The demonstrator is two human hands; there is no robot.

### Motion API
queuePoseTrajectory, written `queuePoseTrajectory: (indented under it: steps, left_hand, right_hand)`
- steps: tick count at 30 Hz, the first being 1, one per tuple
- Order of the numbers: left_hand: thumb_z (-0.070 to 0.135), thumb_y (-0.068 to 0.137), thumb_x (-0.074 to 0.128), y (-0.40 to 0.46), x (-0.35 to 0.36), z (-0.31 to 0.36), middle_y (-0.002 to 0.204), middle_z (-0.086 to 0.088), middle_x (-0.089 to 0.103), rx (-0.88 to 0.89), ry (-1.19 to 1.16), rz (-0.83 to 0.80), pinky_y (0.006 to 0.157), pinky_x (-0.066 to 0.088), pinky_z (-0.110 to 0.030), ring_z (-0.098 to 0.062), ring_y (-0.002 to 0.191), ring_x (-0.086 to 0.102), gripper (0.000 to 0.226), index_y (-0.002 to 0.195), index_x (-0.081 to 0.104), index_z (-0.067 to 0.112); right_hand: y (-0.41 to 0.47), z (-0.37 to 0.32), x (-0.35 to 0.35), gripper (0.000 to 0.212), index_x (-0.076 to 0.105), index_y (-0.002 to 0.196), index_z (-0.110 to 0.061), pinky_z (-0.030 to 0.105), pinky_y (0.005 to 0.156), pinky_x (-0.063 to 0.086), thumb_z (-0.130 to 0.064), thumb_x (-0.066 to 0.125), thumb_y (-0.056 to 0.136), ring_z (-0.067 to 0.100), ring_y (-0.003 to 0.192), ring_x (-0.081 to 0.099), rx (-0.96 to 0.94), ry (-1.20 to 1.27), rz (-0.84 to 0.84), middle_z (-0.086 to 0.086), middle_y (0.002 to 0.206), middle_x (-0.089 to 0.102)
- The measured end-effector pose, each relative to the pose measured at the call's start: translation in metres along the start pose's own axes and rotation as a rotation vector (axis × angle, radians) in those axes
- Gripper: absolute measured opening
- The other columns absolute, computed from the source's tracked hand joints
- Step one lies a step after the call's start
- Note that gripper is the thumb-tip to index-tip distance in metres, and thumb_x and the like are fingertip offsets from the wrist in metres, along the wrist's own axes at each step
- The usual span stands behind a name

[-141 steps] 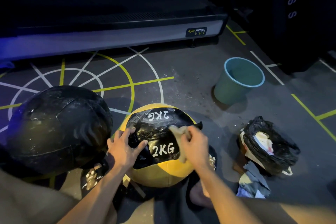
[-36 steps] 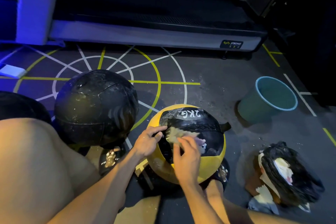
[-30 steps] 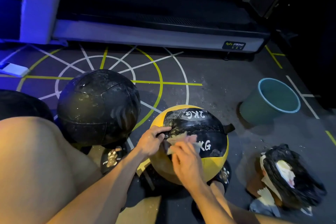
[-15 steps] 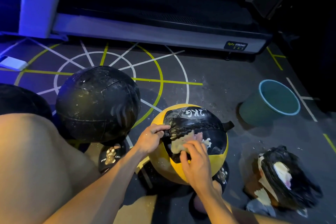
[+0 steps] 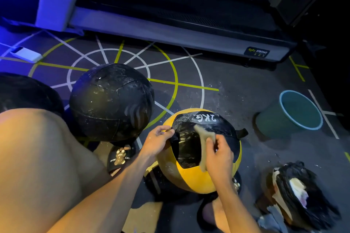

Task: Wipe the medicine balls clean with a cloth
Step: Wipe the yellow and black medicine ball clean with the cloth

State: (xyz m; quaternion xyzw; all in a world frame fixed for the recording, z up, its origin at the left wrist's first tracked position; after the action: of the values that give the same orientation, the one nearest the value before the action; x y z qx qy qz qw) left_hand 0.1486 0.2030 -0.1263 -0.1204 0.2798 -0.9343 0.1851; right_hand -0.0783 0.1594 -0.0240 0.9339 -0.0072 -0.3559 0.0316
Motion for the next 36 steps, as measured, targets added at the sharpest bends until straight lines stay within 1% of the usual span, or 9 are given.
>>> queuePoseTrajectory:
  steps: [5,9,12,17,22,25,28,32,36]
  left_hand:
    - [0.009,0.096,0.07,0.004,-0.001,-0.01,0.087,-0.005,0.065,-0.021,-0.057,0.01,0.067,0.051,-0.018,-0.012,0.077,0.063,0.019,0.115,0.068,0.009]
    - [-0.005,0.095,0.066,0.005,-0.003,-0.012,0.077,-0.005,0.061,-0.014,-0.114,0.028,0.061,0.048,-0.012,-0.012,0.069,0.056,0.016,0.11,0.069,-0.001]
    - [-0.013,0.095,0.059,0.005,-0.003,-0.011,0.07,-0.003,0.058,-0.02,-0.164,0.033,0.056,0.047,-0.015,-0.012,0.063,0.052,0.015,0.1,0.069,-0.003]
    - [-0.032,0.083,0.043,0.0,-0.003,-0.012,0.075,-0.015,0.074,-0.021,-0.313,0.044,0.065,0.06,-0.029,-0.022,0.07,0.071,0.046,0.073,0.075,-0.001]
    - [-0.013,0.092,0.063,0.009,-0.016,-0.043,0.083,-0.011,0.072,-0.172,-0.27,0.1,0.056,0.054,-0.024,-0.02,0.07,0.067,0.022,0.103,0.073,0.003]
    - [-0.001,0.094,0.069,0.01,-0.013,-0.049,0.084,-0.009,0.073,-0.215,-0.297,0.028,0.069,0.055,-0.029,-0.021,0.072,0.067,0.018,0.108,0.072,0.009]
    - [0.001,0.094,0.069,0.012,-0.012,-0.053,0.087,-0.008,0.072,-0.231,-0.293,0.021,0.081,0.051,-0.03,-0.021,0.079,0.065,0.016,0.105,0.072,0.012]
    - [-0.002,0.095,0.067,0.007,-0.009,-0.051,0.089,-0.01,0.071,-0.224,-0.34,0.016,0.073,0.051,-0.026,-0.019,0.077,0.065,0.017,0.106,0.071,0.01]
    - [-0.008,0.095,0.062,0.006,-0.008,-0.047,0.073,-0.007,0.071,-0.2,-0.34,0.025,0.064,0.052,-0.025,-0.013,0.058,0.064,0.019,0.101,0.072,0.007]
  right_hand:
    - [0.016,-0.05,0.012,0.009,0.054,0.099,-0.019,0.015,0.052,0.038,-0.023,0.051,0.106,0.0,0.069,0.059,-0.1,0.051,0.021,-0.011,0.073,0.059]
    - [0.006,-0.064,0.062,0.009,0.051,0.113,-0.021,0.025,0.05,0.037,-0.027,0.046,0.108,0.011,0.061,0.06,-0.256,-0.048,-0.164,-0.007,0.075,0.063]
    - [-0.007,-0.06,0.087,0.017,0.052,0.123,-0.019,0.034,0.06,0.036,-0.025,0.046,0.108,0.027,0.078,0.065,-0.333,-0.18,-0.216,0.003,0.091,0.068]
    - [-0.03,-0.056,0.1,0.029,0.059,0.131,-0.01,0.035,0.075,0.053,-0.015,0.051,0.103,0.029,0.105,0.067,-0.414,-0.255,-0.255,0.011,0.113,0.073]
    - [-0.053,-0.046,0.084,0.04,0.065,0.126,-0.012,0.028,0.102,0.049,-0.022,0.043,0.095,0.021,0.119,0.065,-0.656,-0.394,-0.287,0.007,0.115,0.076]
    - [-0.055,-0.036,0.076,0.027,0.056,0.123,-0.02,0.03,0.081,0.057,-0.023,0.045,0.099,0.017,0.096,0.068,-0.623,-0.399,-0.384,0.002,0.097,0.075]
    - [-0.037,-0.028,0.047,0.006,0.053,0.105,-0.025,0.029,0.053,0.043,-0.023,0.047,0.105,0.01,0.056,0.056,-0.308,-0.195,-0.321,-0.006,0.063,0.059]
    - [-0.005,-0.036,0.015,0.019,0.048,0.089,-0.02,0.037,0.054,0.038,-0.027,0.048,0.106,0.012,0.051,0.046,-0.079,0.024,-0.018,0.002,0.059,0.047]
    - [-0.015,-0.068,0.069,0.015,0.056,0.119,-0.021,0.026,0.054,0.047,-0.021,0.048,0.107,0.009,0.066,0.067,-0.316,-0.121,-0.213,0.003,0.08,0.07]
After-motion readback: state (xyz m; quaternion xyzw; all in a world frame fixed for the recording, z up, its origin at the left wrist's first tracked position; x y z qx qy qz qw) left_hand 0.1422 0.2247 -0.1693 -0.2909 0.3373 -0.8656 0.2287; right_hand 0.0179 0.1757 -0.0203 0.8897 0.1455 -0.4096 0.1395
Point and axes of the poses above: each hand's wrist, its own y-axis towards the middle knuckle, its own x-axis out of the palm, z = x × y, the point moved 10 cm from there along y, towards the middle knuckle
